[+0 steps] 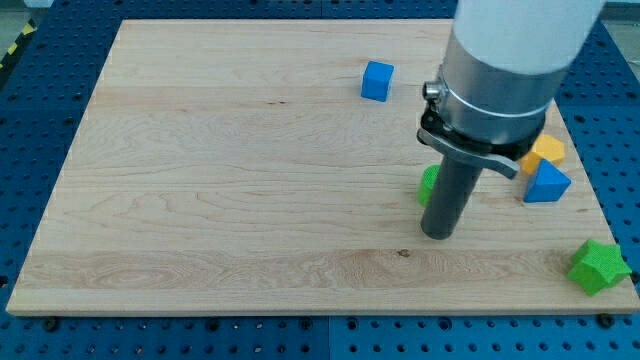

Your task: Push the green circle closer to the blue cube

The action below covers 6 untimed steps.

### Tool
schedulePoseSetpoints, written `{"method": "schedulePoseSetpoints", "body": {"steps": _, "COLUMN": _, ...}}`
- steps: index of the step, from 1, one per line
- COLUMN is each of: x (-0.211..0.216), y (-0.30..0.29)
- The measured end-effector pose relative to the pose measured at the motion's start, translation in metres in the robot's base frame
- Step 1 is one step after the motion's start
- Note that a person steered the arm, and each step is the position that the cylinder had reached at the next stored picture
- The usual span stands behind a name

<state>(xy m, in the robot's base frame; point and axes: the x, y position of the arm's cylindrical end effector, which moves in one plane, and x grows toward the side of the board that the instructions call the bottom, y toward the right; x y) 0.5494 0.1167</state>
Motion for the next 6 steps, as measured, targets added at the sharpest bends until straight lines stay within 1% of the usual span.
{"method": "schedulePoseSetpoints", "body": {"steps": 1, "x": -0.003, "y": 0.000}}
{"method": "schedulePoseSetpoints", "body": {"steps": 4, "x": -0.067, "y": 0.002}}
{"method": "schedulePoseSetpoints", "body": {"steps": 6, "x": -0.067, "y": 0.057}}
